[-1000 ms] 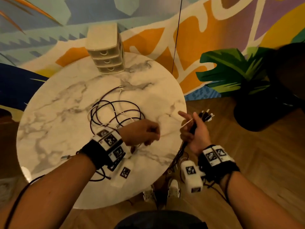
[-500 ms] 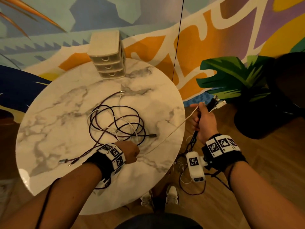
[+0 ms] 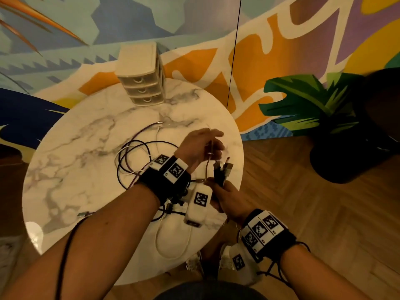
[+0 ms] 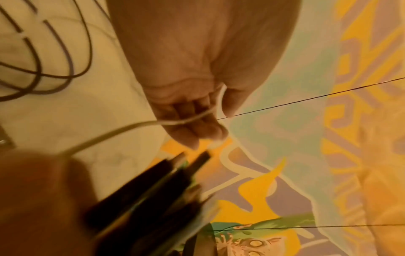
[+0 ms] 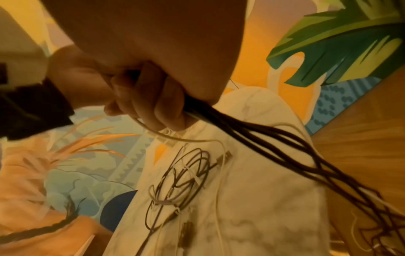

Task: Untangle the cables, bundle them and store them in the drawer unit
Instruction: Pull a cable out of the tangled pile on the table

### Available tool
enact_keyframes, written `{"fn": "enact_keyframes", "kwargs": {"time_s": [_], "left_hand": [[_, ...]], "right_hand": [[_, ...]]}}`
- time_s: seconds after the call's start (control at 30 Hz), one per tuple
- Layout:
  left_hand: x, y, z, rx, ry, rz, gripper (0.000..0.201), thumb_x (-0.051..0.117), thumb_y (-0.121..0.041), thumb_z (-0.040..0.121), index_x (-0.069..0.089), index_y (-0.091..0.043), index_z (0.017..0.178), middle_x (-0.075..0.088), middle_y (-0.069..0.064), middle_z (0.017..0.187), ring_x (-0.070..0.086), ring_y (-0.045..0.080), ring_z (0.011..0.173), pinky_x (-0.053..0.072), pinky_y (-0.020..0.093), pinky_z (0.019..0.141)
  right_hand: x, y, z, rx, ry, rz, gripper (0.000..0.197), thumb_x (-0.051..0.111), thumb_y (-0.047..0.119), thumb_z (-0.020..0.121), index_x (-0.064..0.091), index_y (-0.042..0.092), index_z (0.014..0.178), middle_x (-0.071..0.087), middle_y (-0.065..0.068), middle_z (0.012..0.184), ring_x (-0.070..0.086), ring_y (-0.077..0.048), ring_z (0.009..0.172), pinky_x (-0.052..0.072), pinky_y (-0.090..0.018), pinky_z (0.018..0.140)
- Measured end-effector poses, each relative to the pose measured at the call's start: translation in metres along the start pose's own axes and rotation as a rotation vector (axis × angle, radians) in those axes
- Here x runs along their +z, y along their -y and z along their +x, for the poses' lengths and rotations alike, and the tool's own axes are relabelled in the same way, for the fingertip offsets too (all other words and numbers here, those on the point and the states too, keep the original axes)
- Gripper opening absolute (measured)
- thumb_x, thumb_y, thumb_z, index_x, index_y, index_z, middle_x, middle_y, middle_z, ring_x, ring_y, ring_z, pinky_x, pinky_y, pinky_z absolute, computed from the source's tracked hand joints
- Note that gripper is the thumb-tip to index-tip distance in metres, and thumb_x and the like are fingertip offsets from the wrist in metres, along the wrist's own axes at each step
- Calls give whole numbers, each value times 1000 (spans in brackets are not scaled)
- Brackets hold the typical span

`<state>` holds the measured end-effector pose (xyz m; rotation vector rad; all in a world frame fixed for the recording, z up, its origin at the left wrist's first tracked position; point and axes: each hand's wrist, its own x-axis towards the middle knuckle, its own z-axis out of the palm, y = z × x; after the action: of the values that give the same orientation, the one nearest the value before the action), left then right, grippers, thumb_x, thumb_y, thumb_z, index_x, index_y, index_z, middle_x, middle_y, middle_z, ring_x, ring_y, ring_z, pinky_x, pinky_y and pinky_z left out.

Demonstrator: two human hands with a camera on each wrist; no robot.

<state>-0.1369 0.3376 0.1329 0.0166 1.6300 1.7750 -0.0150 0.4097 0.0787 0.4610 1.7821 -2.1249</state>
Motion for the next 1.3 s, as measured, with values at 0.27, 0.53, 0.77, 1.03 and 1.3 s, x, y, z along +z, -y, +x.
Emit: {"fn": "enact_keyframes", "kwargs": {"time_s": [0.27,0.53,0.77,1.03,1.3], "left_hand": [[-11,-6,9,299,-211,239,27,36,-18,100,52,-7,81,36,0,44,32,13,36,41,26,41],[-2,48,-23,328,1,930,29,41,-23,98,57,-16,76,61,0,55,59,15,50,51,32,57],[-18,39,-26,438,-135,1083,36,44,-41,95,62,-17,76,65,0,66,59,16,62,51,40,64],[-14,20,-17,201,-71,597,15,56,-24,92,62,-11,88,66,4,80,60,16,73,52,38,78],[0,24,-26,359,-64,420,8,62,-17,88,66,-15,82,63,-3,78,60,13,78,50,37,77]], "right_hand": [[-4,-14,2,-18,-37,-75,53,36,18,101,69,32,62,41,2,48,33,-2,36,29,-13,40],[-27,25,24,-163,-359,180,36,37,34,101,70,18,95,42,0,52,28,-4,37,22,-18,38],[-20,28,27,-126,-299,157,34,42,27,99,55,17,70,36,2,51,25,-8,40,18,-22,40],[-11,28,22,-103,-189,38,36,37,27,101,55,12,73,36,1,52,26,-9,42,19,-22,43],[-13,31,21,-194,-138,52,29,46,9,96,49,15,68,39,3,48,29,-10,42,23,-24,42]]}}
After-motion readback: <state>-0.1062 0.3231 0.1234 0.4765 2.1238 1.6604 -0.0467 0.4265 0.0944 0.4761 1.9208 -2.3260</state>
